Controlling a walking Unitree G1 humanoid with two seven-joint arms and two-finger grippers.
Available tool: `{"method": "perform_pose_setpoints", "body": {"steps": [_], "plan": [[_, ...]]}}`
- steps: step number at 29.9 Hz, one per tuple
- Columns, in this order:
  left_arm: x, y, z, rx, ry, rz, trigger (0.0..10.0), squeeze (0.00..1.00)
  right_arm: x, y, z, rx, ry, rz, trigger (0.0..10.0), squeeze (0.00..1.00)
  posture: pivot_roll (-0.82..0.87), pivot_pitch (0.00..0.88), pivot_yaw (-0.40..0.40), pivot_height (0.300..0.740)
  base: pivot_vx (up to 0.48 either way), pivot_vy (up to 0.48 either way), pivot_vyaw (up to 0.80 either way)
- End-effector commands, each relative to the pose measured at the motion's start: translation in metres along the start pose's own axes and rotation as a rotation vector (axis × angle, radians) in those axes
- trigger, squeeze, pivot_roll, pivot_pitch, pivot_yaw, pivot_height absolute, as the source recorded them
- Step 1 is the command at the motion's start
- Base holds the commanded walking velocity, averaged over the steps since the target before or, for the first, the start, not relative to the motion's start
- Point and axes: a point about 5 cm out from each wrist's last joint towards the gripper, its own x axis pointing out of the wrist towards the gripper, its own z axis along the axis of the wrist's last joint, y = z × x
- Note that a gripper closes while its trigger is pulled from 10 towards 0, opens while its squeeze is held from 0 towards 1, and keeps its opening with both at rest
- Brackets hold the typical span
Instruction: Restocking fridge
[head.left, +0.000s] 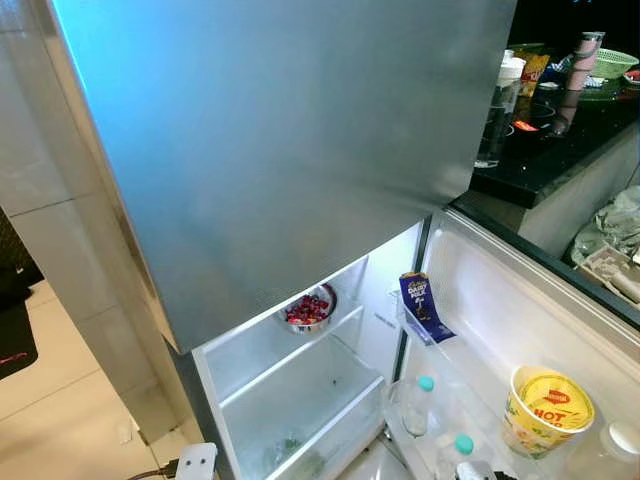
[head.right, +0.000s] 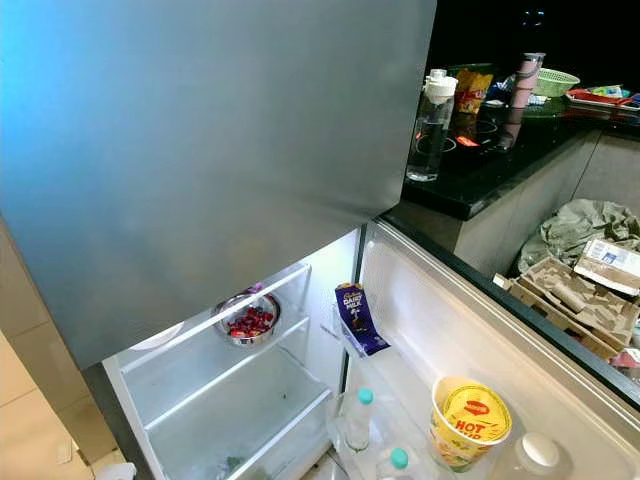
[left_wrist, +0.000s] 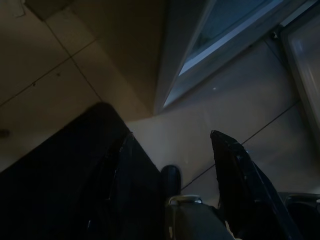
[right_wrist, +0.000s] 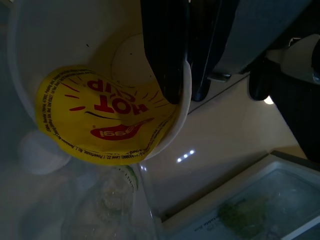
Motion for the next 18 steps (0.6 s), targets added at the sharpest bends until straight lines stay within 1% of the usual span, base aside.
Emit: {"method": "perform_pose_setpoints", "body": {"steps": [1,6,9,18], "plan": [[-0.0016,0.0044,-0.0025,0.011,0.008,0.003,10.0,0.00,-0.0005,-0.0011,0.0000,-0.004,-0.007,-0.002,10.0,0.00,-0.01,0.065,0.009,0.740,0.000,-0.398,0.00],[-0.0013,0.0029,-0.0027,0.019,0.013,-0.002,10.0,0.00,-0.0006,-0.0015,-0.0002,-0.004,-0.008,-0.002,10.0,0.00,-0.01,0.065,0.009,0.740,0.000,-0.433,0.00],[-0.0010,0.0024,-0.0025,-0.010,0.011,0.005,10.0,0.00,-0.0006,-0.0020,0.0003,-0.004,-0.009,-0.003,10.0,0.00,-0.01,0.066,0.010,0.740,0.000,0.000,0.00],[-0.0010,0.0019,-0.0014,-0.004,0.006,-0.002,10.0,0.00,0.0002,-0.0011,0.0029,-0.009,-0.014,0.002,10.0,0.00,-0.01,0.067,0.009,0.740,0.000,0.000,0.00]]}}
